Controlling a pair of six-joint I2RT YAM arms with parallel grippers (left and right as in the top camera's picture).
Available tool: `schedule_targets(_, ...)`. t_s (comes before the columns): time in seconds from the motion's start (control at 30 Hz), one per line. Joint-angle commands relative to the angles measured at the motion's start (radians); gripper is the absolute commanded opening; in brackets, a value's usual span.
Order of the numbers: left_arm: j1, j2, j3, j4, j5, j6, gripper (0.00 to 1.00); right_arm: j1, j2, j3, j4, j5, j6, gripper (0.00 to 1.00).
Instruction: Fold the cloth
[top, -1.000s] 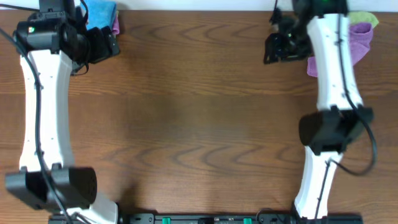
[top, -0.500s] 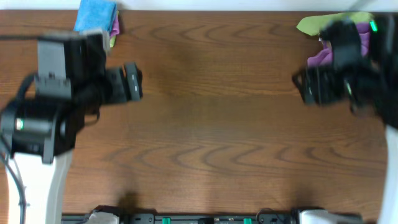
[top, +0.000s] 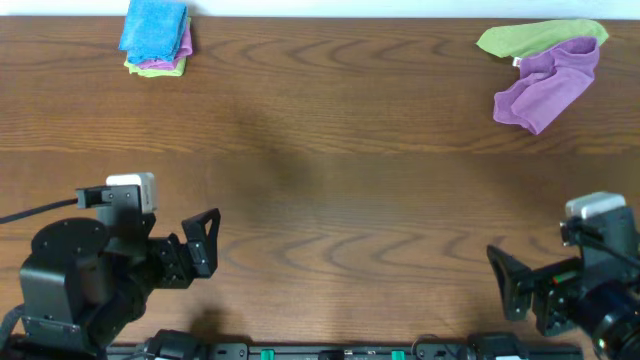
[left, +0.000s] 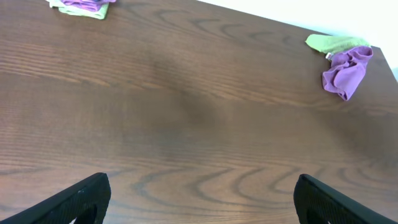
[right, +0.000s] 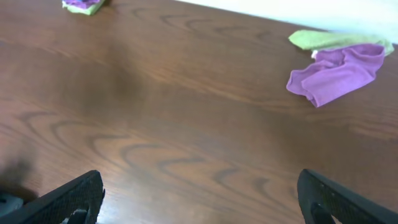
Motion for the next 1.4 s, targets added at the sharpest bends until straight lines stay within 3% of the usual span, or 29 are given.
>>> schedule_targets(0.0, -0.006, -0.001, -0.01, 0.001, 0.006, -0.008, 0.95, -0.006, -0.011, -0.007, -0.036, 0.003, 0.0, 0.99)
schedule_targets(0.4, -0.006, -0.001, -0.01, -0.003, 0.08, -0.127, 0.95, -0.006, -0.011, -0.007, -0.076, 0.003, 0.0, 0.99)
schedule_targets(0.6, -0.006, -0.001, -0.011, -0.032, -0.133, -0.093, 0.95, -0.006, -0.011, -0.007, -0.076, 0.003, 0.0, 0.99)
schedule_targets(0.8, -0.008, -0.014, -0.039, 0.04, -0.318, 0.185, 0.95, -0.006, -0.011, -0.007, -0.076, 0.003, 0.0, 0.99)
schedule_targets(0.93, -0.007, -0.061, -0.132, 0.163, -0.407, 0.284, 0.95, -0.006, -0.011, -0.007, -0.076, 0.003, 0.0, 0.99)
schedule_targets(1.03, 0.013, -0.121, -0.243, 0.275, -0.455, 0.292, 0.95, -0.006, -0.011, -0.007, -0.076, 0.003, 0.0, 0.99)
schedule_targets(1.2, 0.099, -0.269, -0.474, 0.424, -0.455, 0.293, 0.95, -0.006, -0.011, -0.007, -0.076, 0.002, 0.0, 0.99)
schedule_targets(1.37, 0.131, -0.435, -0.646, 0.455, -0.429, 0.293, 0.95, -0.006, -0.011, -0.007, -0.076, 0.003, 0.0, 0.99)
